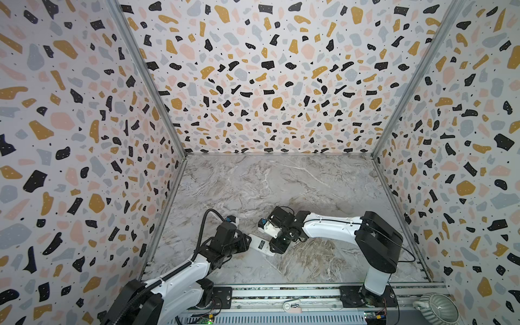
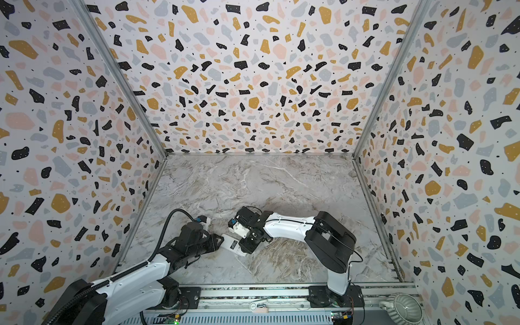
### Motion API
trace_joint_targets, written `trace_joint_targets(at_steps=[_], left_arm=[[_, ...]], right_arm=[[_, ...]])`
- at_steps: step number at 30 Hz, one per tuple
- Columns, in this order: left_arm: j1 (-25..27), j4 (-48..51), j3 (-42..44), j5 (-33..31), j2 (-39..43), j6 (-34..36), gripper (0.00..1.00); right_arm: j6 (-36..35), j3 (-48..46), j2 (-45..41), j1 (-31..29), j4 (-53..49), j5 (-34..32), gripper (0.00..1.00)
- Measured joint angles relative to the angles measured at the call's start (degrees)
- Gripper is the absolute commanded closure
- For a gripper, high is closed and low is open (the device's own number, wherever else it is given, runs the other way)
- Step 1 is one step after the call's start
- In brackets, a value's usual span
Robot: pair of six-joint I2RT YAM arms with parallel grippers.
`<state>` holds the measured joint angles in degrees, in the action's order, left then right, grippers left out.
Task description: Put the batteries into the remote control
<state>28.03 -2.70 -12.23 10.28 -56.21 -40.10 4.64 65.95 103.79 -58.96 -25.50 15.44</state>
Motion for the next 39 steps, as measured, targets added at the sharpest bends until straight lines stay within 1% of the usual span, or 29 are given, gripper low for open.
trace_joint_targets(at_steps=[8, 12, 15, 20, 21, 24, 29, 30, 35, 39], left_arm=[[0.0, 0.0, 0.0, 0.0, 0.0, 0.0, 0.63], [0.0, 0.0, 0.0, 0.0, 0.3, 0.0, 0.63], [0.0, 0.0, 0.1, 0.0, 0.5, 0.0, 0.63], [0.0, 0.1, 0.2, 0.0, 1.3, -0.2, 0.63], [0.0, 0.1, 0.2, 0.0, 1.4, -0.2, 0.62], [0.0, 0.4, 0.2, -0.1, 1.9, -0.2, 0.52], [0.0, 2.9, -0.1, -1.4, 2.8, 0.0, 0.38], [0.0, 3.5, -0.4, -1.9, 2.8, 0.1, 0.36], [0.0, 4.3, -2.4, -3.2, 2.1, 0.5, 0.36], [0.0, 3.7, -4.3, -3.2, -1.2, 1.4, 0.41]], right_arm=[[0.0, 0.0, 0.0, -0.2, -0.2, -0.2, 0.6], [0.1, 0.1, 0.0, -0.3, -0.5, -0.6, 0.53], [0.5, 0.2, 0.0, -0.3, -0.6, -1.4, 0.5], [1.9, 0.4, -0.5, 0.5, -0.6, -3.1, 0.48], [2.3, 0.4, -1.0, 0.8, -0.6, -3.5, 0.49], [3.7, 0.4, -3.2, 1.5, -0.6, -4.8, 0.48], [7.5, -1.4, -10.3, 2.1, 0.3, -6.1, 0.48], [8.6, -2.3, -11.8, 2.1, 0.8, -6.1, 0.48], [13.3, -8.6, -17.4, 2.0, 3.4, -5.2, 0.51], [16.6, -13.1, -17.2, 1.6, 5.2, -3.7, 0.53]])
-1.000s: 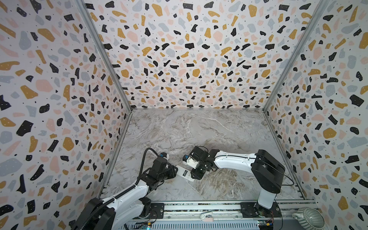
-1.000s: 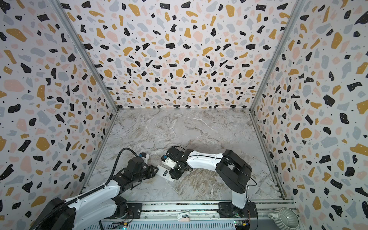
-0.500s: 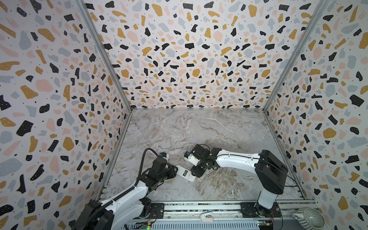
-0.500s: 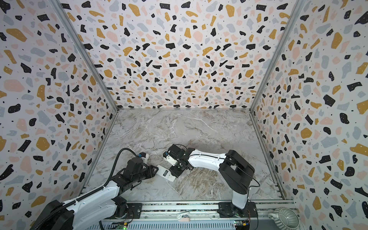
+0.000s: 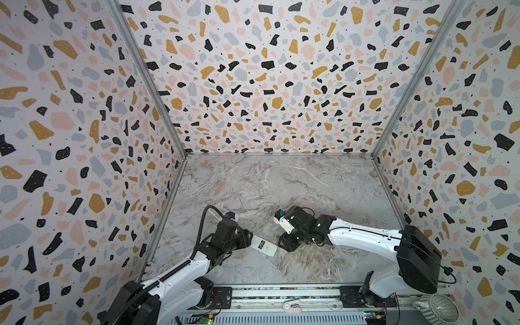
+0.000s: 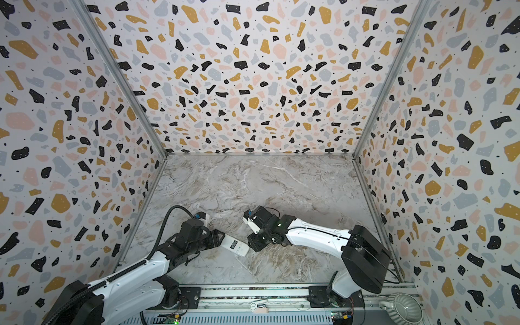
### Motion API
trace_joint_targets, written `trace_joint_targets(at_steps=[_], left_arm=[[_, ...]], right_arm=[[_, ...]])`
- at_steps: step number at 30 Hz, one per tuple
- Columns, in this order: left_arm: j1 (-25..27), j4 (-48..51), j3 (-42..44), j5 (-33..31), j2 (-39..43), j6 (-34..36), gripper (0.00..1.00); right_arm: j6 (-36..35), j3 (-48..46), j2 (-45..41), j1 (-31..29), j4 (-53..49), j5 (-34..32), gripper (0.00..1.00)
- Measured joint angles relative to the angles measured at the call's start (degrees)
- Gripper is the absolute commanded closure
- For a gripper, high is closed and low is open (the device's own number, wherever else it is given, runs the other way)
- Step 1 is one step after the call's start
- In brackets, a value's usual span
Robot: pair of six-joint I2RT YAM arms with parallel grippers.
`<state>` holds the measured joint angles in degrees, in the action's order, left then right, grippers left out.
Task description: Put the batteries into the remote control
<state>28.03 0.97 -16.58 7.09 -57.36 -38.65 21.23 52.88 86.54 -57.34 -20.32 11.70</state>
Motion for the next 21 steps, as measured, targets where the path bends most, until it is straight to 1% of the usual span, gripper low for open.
trace_joint_targets(at_steps=[3, 9, 21], left_arm=[[0.0, -1.1, -0.4, 0.5, -2.2, 0.6, 0.44], [0.0, -1.7, -0.4, 1.8, -4.2, 1.6, 0.49], [1.4, -2.7, -0.3, 2.8, -4.0, 1.8, 0.54]], right_arm=[[1.7, -1.2, 0.9, -0.3, 1.1, 0.8, 0.56], [4.5, -1.8, 2.6, -0.5, 5.8, 2.3, 0.58], [7.0, -1.8, 6.0, -0.5, 9.6, 3.0, 0.59]])
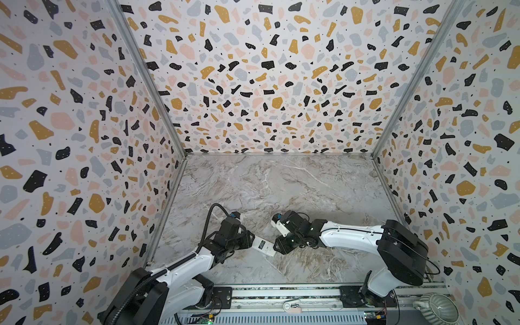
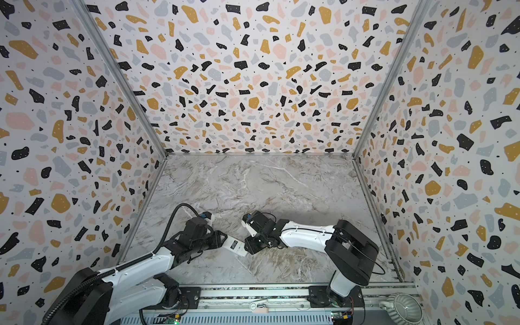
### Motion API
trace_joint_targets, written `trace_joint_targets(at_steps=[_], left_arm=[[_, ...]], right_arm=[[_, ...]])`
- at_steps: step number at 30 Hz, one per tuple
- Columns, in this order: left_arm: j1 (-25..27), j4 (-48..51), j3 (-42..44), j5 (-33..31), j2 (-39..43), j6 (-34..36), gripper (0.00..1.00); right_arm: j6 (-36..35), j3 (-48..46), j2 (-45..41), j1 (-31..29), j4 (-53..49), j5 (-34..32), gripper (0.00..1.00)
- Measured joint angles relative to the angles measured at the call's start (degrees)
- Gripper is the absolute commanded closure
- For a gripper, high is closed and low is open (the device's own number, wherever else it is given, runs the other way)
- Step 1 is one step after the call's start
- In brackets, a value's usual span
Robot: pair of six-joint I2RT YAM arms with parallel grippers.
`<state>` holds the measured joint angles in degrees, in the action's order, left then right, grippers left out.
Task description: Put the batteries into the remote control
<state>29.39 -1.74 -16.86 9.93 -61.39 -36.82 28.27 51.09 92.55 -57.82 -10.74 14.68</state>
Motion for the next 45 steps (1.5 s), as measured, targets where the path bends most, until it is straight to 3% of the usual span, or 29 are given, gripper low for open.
trace_joint_targets(at_steps=[21, 45], left_arm=[[1.0, 0.4, 0.2, -1.4, 0.2, 0.0, 0.52], [7.7, 1.7, 2.7, -3.1, 4.3, -3.9, 0.59]], right_arm=[[2.4, -3.7, -1.7, -0.6, 0.5, -1.3, 0.57], [5.8, -7.5, -5.0, -1.2, 3.1, -2.7, 0.57]])
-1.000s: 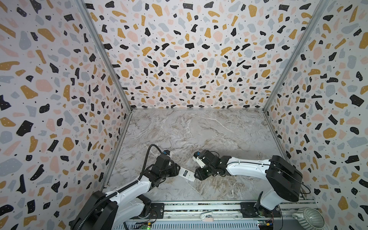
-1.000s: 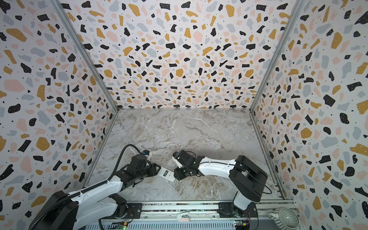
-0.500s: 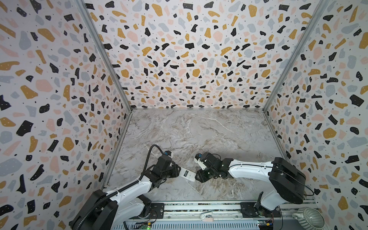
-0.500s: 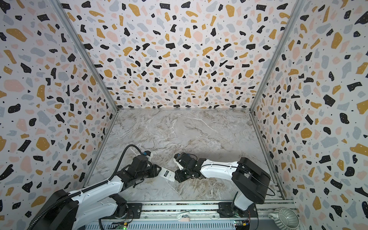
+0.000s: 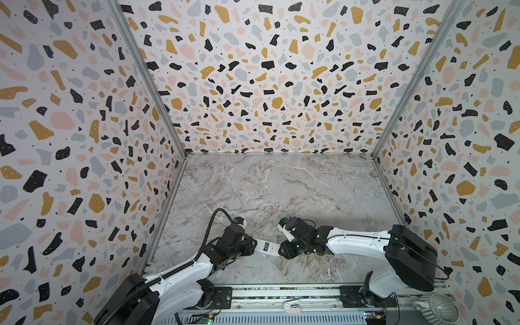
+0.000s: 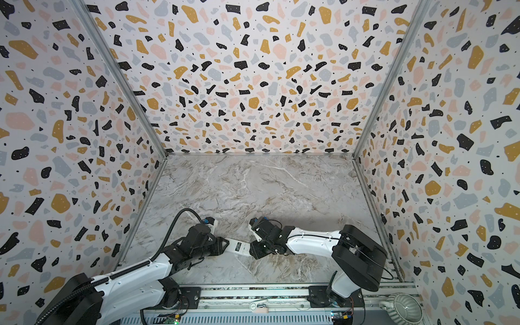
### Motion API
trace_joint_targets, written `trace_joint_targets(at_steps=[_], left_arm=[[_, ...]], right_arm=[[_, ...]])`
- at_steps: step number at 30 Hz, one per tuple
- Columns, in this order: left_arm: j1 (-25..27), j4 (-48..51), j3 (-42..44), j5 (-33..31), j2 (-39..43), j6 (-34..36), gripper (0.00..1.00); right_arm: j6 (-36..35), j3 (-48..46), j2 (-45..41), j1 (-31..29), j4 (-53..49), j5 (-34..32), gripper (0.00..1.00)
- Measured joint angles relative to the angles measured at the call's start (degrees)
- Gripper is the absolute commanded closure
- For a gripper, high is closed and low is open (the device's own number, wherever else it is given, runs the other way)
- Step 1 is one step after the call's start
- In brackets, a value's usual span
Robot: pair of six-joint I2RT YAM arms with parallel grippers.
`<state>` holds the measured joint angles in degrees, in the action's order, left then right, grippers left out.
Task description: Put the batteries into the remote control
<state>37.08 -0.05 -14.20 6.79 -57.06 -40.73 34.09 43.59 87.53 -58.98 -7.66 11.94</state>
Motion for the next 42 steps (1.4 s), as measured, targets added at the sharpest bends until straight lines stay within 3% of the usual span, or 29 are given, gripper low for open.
trace_joint_targets(at_steps=[10, 26, 42], left_arm=[[3.5, -0.1, 0.7, -0.9, 0.2, -2.6, 0.59], [4.3, -0.9, 1.3, -1.3, 0.7, -3.9, 0.6], [4.6, -1.9, 1.6, -1.2, 0.9, -4.1, 0.6]], right_arm=[[0.2, 0.0, -0.2, 0.4, 0.1, -1.1, 0.57], [0.2, 0.0, 0.0, 1.9, 0.5, -2.6, 0.58], [0.2, 0.1, 2.7, 1.8, 2.0, -2.1, 0.66]])
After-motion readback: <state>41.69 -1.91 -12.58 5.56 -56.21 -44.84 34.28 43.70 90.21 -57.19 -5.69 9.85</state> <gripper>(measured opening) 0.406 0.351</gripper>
